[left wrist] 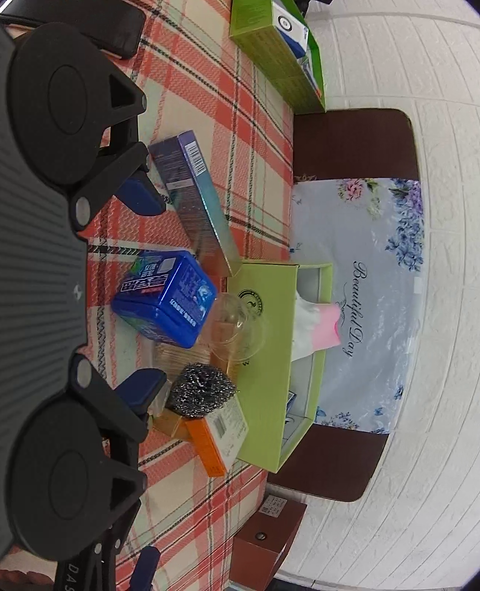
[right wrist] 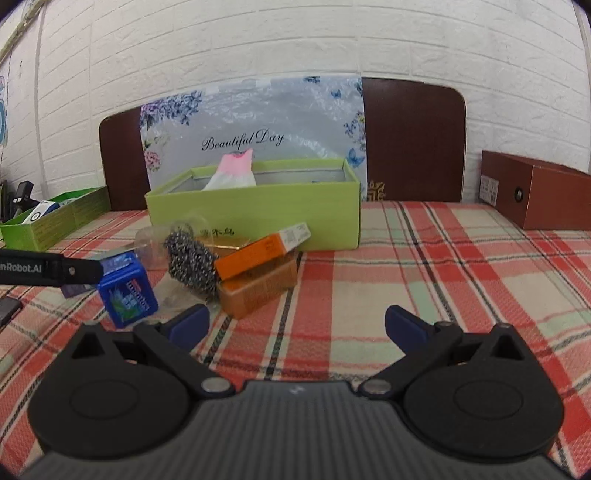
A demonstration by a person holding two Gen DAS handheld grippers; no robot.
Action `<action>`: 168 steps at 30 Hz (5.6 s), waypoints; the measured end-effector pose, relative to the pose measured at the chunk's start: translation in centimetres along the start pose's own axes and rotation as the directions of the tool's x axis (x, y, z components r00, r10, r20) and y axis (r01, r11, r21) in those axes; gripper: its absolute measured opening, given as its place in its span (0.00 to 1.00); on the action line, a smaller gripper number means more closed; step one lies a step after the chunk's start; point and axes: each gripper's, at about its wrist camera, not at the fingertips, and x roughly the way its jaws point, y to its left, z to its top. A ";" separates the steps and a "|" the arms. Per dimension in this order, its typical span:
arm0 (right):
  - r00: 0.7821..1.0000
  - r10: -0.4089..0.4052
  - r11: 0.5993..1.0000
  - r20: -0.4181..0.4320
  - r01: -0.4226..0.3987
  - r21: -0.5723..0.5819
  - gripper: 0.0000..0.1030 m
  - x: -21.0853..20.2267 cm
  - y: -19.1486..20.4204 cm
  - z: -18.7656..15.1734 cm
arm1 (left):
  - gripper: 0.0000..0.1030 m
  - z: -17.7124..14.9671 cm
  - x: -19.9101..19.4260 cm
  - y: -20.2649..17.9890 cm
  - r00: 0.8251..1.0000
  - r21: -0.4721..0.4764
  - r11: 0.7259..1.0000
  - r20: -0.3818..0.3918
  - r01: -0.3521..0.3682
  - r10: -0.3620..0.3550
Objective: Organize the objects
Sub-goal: 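Withdraw both open tools from the box back toward the table, then grasp the steel wool scrubber with right tool while left tool grasps blue round container, then carry scrubber and blue container into the lime-green box and open both tools, then lift both open tools out of the lime-green box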
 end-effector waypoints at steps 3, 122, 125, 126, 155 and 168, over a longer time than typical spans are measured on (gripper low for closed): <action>1.000 -0.001 1.000 -0.018 0.001 0.002 1.00 -0.2 0.3 -0.7 | 0.90 -0.1 1.0 0.4 0.997 0.021 0.997 0.011 0.080 -0.080; 0.981 0.133 0.986 0.140 -0.117 -0.118 0.30 4.0 -1.9 11.0 | 0.58 14.7 4.8 -5.5 0.955 0.089 0.981 0.228 0.171 -0.187; 0.984 0.109 0.984 0.143 -0.086 -0.157 0.30 6.8 -2.9 11.8 | 0.58 16.1 8.0 -5.4 0.959 0.040 0.983 0.217 0.178 -0.182; 0.985 0.101 0.983 0.141 -0.077 -0.166 0.30 7.7 -3.2 12.0 | 0.59 16.5 9.0 -5.3 0.962 0.031 0.984 0.208 0.177 -0.180; 0.963 0.103 0.994 0.249 -0.089 -0.064 1.00 5.2 -1.8 12.8 | 0.88 14.0 4.2 -4.9 0.986 0.021 1.000 0.167 -0.019 0.015; 0.985 0.093 0.995 0.143 -0.089 -0.035 1.00 -1.0 -0.2 5.1 | 0.90 4.9 -2.6 -3.6 0.997 -0.071 0.997 0.078 0.009 -0.004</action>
